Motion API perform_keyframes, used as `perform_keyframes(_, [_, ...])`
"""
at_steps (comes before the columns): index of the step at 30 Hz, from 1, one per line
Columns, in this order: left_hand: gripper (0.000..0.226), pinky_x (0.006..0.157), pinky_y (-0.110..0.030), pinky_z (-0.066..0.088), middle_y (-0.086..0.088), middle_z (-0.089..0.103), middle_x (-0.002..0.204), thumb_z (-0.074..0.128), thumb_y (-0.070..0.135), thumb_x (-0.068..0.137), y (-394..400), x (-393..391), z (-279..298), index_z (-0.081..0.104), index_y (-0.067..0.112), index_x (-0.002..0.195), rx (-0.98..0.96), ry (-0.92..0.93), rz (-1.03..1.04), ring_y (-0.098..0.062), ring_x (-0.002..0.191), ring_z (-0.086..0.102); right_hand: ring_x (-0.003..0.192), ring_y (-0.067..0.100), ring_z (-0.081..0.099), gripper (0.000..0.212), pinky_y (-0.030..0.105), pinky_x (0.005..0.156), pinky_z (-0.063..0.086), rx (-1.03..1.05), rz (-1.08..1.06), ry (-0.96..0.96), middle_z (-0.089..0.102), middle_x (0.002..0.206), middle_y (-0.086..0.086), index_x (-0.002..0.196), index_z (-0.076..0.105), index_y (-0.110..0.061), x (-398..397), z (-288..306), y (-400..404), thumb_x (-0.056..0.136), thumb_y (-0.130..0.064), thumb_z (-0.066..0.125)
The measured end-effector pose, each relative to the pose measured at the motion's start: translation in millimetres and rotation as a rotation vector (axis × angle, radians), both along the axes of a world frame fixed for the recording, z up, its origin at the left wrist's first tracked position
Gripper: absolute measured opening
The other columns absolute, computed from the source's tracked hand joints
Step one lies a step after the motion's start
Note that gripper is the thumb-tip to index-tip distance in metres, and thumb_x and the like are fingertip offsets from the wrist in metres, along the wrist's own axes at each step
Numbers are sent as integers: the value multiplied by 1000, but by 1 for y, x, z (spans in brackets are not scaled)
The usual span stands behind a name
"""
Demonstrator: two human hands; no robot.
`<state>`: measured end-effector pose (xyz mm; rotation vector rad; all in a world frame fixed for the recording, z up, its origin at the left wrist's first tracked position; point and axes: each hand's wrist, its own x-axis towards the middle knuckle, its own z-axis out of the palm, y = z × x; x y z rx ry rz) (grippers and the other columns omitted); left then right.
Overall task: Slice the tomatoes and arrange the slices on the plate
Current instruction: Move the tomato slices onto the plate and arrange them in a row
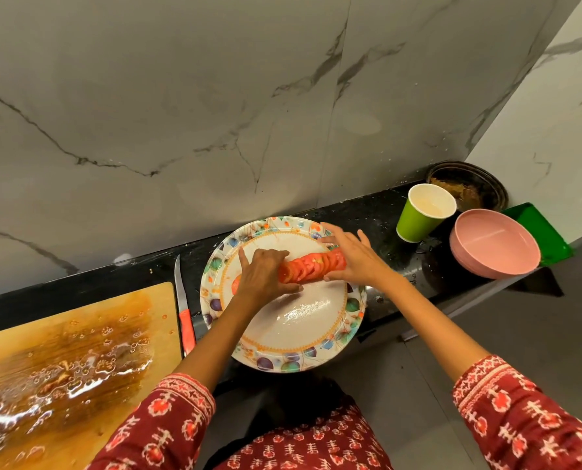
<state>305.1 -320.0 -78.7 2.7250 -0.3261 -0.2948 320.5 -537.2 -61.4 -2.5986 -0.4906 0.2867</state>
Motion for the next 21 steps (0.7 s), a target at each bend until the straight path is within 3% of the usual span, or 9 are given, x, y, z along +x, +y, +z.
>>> perform_keyframes(14, [58,112,-57,1,-1,54,130,66,49,78,-43,22,7,51,22,127,0,-5,-79,-20,125,40,125,21,43,96,51,115,15,58,-30,33,57,124,-5,146,17,-22,11,-1,-34,72,-24,79])
perform_keyframes(18, [76,111,-58,0,-2,45,140,66,58,73,-49,23,7,40,25,136,59,28,-83,-23,133,32,128,20,39,105,47,111,21,45,1,53,51,135,-1,148,14,-20,13,1,-34,68,-25,82])
perform_keyframes(21, [79,110,-60,-4,-3,43,142,64,61,72,-60,24,10,38,26,138,101,14,-111,-23,135,29,126,20,44,101,51,112,23,48,6,46,58,128,-3,147,15,-21,15,-5,-36,70,-26,80])
